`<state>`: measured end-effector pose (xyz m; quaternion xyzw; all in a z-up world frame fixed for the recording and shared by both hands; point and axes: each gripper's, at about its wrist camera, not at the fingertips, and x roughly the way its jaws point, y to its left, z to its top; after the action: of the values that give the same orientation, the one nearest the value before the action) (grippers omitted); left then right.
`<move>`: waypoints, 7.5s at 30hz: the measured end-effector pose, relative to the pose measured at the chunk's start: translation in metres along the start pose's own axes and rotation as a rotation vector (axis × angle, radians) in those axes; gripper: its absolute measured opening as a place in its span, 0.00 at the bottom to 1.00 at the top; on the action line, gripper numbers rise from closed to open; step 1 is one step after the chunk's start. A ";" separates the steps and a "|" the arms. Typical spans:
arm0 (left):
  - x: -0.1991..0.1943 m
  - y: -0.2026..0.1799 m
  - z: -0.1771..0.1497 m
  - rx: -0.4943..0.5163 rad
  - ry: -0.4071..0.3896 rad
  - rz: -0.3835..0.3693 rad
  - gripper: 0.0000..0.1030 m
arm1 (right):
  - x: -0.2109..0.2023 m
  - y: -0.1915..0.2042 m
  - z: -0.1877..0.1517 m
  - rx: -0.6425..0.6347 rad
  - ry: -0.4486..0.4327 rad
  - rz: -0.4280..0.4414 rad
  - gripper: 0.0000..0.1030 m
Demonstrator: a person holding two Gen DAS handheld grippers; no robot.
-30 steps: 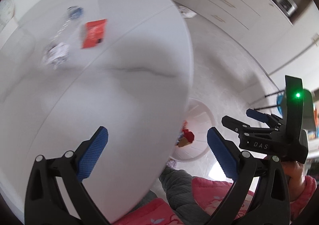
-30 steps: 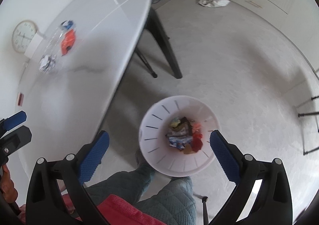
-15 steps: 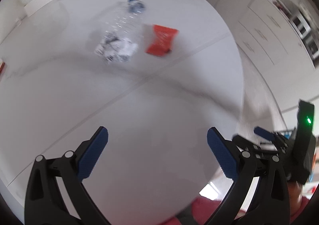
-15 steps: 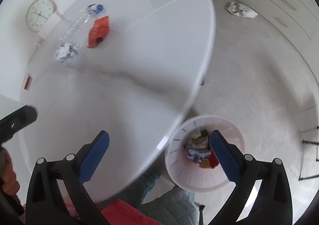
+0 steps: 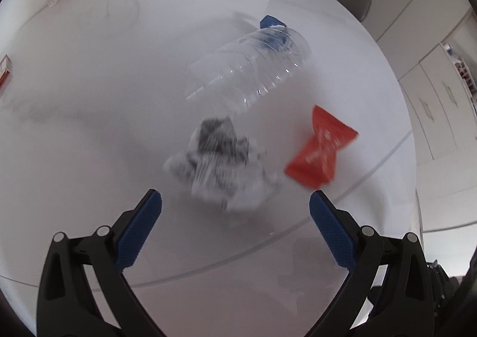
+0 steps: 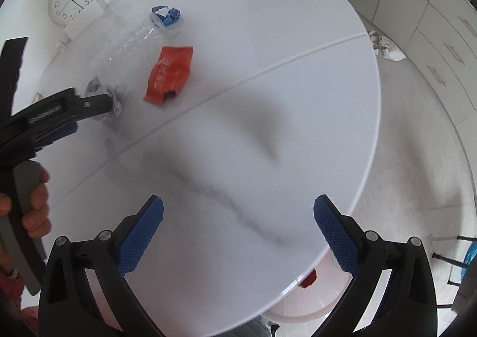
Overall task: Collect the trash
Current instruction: 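Grasp the crumpled newspaper-print paper with the left tool while the right grasps the red snack packet, then carry the paper and red packet over the bin while both tools open to drop them, then move the open left tool to the clear plastic bottle on the table, then close the left tool around the clear plastic bottle, then grasp the blue crumpled wrapper with the right tool while the left holds the bottle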
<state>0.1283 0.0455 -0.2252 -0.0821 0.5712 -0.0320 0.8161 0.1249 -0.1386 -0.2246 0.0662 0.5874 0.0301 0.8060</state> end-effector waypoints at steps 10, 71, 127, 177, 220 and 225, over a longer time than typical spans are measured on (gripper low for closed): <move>0.025 -0.005 0.021 -0.003 0.008 0.002 0.64 | 0.013 0.009 0.039 -0.052 -0.002 0.012 0.97; -0.086 -0.078 -0.106 0.357 0.046 -0.177 0.52 | -0.039 -0.023 -0.087 0.135 -0.034 -0.009 0.41; -0.086 -0.210 -0.205 0.801 0.138 -0.289 0.92 | -0.070 -0.176 -0.239 0.656 0.014 -0.063 0.97; 0.041 -0.055 0.101 0.235 0.078 0.049 0.92 | 0.004 -0.001 -0.001 0.114 0.031 -0.025 0.97; -0.014 0.092 0.045 -0.094 0.038 0.031 0.60 | 0.124 0.147 0.246 -0.274 -0.040 -0.020 0.55; -0.015 0.085 0.049 -0.094 0.035 0.026 0.60 | 0.123 0.146 0.247 -0.269 -0.039 -0.015 0.40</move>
<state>0.1656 0.1361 -0.2098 -0.1124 0.5873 0.0043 0.8015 0.4017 0.0035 -0.2451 -0.0462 0.5629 0.1010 0.8190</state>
